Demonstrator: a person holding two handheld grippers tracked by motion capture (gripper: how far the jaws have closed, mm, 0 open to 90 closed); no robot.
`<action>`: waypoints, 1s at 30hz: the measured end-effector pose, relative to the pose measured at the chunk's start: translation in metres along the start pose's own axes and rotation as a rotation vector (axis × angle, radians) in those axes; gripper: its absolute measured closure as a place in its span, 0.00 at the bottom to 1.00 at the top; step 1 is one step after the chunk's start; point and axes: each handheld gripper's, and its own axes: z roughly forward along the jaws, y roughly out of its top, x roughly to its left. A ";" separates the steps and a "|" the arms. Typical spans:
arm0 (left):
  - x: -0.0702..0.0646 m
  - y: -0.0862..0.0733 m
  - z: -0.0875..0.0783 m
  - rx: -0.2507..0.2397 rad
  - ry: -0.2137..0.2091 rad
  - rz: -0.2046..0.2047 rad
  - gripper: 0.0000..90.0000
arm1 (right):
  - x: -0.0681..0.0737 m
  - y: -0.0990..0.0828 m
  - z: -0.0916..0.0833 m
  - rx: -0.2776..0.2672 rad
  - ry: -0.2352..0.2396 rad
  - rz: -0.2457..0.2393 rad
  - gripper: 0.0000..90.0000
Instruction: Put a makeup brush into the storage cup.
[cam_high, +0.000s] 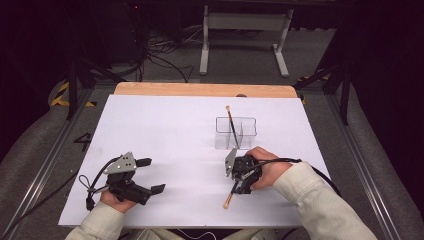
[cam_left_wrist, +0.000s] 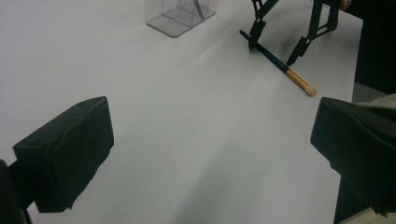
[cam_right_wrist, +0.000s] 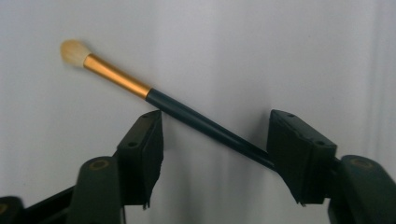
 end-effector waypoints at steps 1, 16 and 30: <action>0.000 0.000 0.000 0.001 0.000 0.001 0.00 | 0.000 0.000 -0.001 0.004 -0.001 -0.011 0.51; 0.001 0.000 0.001 0.009 -0.005 -0.001 0.00 | 0.006 0.008 -0.004 0.083 0.015 -0.076 0.86; 0.000 0.000 0.001 0.004 -0.006 -0.004 0.00 | 0.009 0.011 -0.003 0.110 0.023 -0.079 0.93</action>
